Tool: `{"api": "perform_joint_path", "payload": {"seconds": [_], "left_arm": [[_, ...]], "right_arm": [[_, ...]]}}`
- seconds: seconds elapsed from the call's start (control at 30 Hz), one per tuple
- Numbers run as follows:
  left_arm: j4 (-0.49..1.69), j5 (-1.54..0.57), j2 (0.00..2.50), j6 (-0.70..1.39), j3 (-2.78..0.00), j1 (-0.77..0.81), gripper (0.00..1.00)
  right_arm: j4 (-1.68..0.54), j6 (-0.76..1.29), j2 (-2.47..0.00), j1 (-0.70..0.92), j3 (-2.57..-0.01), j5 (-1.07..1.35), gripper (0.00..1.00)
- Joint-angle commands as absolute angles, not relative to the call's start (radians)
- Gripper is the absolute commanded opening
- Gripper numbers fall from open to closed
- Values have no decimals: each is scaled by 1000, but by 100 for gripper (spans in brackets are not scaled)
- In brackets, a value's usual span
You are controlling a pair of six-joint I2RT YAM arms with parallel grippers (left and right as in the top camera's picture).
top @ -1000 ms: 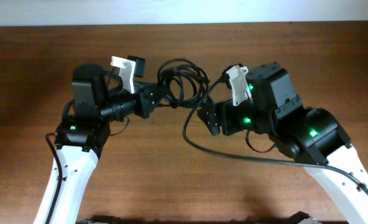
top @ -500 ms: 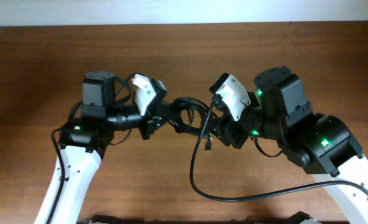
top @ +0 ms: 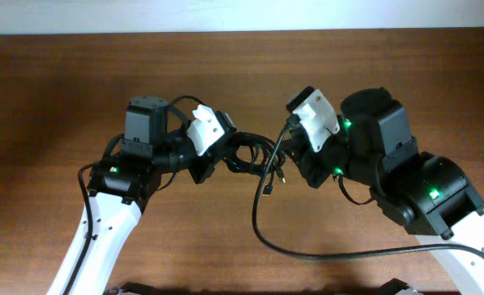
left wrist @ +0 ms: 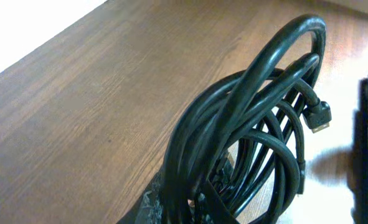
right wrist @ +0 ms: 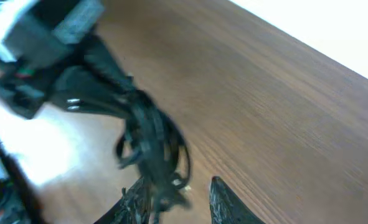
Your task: Untangle cables
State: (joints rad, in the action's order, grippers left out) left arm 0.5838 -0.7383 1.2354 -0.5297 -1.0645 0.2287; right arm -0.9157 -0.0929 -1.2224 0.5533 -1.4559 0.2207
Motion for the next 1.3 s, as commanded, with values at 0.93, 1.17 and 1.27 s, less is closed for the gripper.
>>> {"api": "perform_joint_path", "payload": {"seconds": [0.93, 1.17, 1.27], "left_arm": [[379, -830, 1235, -328, -1081, 229, 0], [398, -845, 1235, -328, -1081, 229, 0], [397, -877, 1235, -329, -1081, 229, 0]], "right_arm": [[-976, -43, -1276, 556, -1477, 405, 25], [-902, -6, -1276, 556, -1477, 328, 4], [-920, -7, -1276, 556, -1477, 328, 4]]}}
